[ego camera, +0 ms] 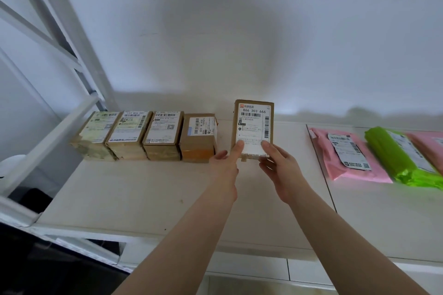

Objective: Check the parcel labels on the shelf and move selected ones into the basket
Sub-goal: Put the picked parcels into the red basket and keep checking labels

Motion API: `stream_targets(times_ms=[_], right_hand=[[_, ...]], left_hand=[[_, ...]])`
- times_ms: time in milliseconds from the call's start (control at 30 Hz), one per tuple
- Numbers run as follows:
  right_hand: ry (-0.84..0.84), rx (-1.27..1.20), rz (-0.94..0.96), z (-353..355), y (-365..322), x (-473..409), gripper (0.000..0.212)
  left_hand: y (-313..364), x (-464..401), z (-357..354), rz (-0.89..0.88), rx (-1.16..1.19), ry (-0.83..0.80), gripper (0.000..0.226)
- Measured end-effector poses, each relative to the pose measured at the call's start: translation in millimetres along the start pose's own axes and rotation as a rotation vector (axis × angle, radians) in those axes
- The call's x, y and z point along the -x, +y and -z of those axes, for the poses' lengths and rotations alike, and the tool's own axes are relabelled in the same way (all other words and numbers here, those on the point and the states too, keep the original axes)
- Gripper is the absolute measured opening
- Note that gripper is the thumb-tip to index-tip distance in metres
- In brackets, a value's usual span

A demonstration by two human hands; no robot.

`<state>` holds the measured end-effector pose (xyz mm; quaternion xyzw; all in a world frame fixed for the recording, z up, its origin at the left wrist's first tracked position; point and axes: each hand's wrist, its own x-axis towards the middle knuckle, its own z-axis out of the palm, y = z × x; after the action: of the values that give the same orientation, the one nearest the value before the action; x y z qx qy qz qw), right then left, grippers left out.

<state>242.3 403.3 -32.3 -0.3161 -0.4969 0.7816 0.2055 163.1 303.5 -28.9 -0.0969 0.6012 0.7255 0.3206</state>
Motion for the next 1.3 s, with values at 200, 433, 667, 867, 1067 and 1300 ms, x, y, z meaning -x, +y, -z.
stream_targets(times_ms=[200, 433, 667, 867, 1067, 1300], right_hand=[[0.043, 0.094, -0.091, -13.1, 2.3, -14.6, 0.035], [0.096, 0.204, -0.124, -30.9, 5.4, -31.3, 0.028], [0.131, 0.254, -0.161, -37.0, 6.2, -44.2, 0.03], [0.194, 0.372, -0.174, -41.6, 12.6, -50.4, 0.055], [0.188, 0.409, -0.171, -40.4, 10.7, -53.3, 0.043], [0.166, 0.367, -0.161, -41.0, 9.4, -48.8, 0.048]], left_hand=[[9.9, -2.3, -0.7, 0.139, 0.05, -0.041, 0.052], [18.4, -17.1, -3.2, 0.236, 0.114, -0.003, 0.032], [24.1, -25.5, -3.7, 0.328, 0.124, 0.033, 0.038], [25.4, -27.9, -2.2, 0.345, 0.18, 0.017, 0.05], [24.9, -29.3, -2.1, 0.336, 0.202, 0.012, 0.057], [22.9, -26.5, -4.1, 0.358, 0.185, -0.01, 0.045]])
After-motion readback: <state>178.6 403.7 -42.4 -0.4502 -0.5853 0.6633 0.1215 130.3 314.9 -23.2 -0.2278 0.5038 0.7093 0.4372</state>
